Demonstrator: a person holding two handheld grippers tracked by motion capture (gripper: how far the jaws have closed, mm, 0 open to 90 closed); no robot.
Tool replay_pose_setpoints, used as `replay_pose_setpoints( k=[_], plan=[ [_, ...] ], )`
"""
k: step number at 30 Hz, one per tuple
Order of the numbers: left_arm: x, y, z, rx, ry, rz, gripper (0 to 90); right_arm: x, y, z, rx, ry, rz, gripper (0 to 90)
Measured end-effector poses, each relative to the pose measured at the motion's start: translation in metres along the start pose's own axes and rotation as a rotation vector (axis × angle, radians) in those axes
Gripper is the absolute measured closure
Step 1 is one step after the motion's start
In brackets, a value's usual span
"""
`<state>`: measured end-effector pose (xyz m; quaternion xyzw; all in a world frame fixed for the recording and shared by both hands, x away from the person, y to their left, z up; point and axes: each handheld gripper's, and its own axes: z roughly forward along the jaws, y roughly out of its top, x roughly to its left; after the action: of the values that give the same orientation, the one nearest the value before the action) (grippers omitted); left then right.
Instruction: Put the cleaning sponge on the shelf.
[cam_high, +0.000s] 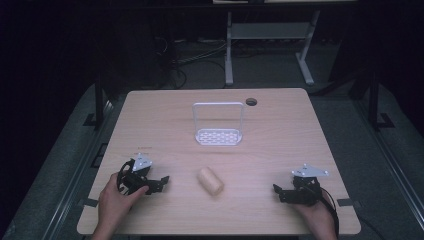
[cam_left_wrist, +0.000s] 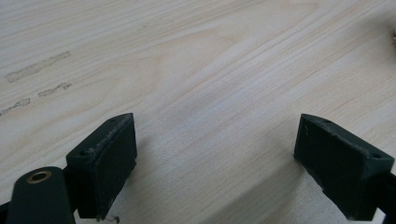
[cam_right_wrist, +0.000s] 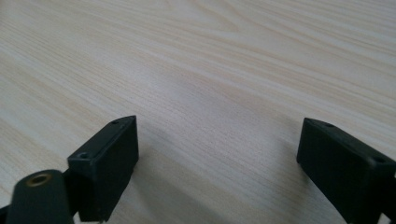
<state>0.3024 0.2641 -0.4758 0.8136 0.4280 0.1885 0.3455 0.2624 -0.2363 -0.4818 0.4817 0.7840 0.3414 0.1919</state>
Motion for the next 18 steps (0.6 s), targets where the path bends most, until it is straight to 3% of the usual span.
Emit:
replay_pose_setpoints(
  k=[9, 18],
  plan=[
    [0.000, 0.000, 0.000, 0.000, 0.000, 0.000, 12.5, 0.005, 0.004, -0.001, 0.012, 0.022, -0.010, 13.6],
    [0.000, 0.000, 0.000, 0.000, 0.000, 0.000, 12.5, 0.015, 0.013, 0.002, 0.017, 0.086, -0.023, 13.5]
  ],
)
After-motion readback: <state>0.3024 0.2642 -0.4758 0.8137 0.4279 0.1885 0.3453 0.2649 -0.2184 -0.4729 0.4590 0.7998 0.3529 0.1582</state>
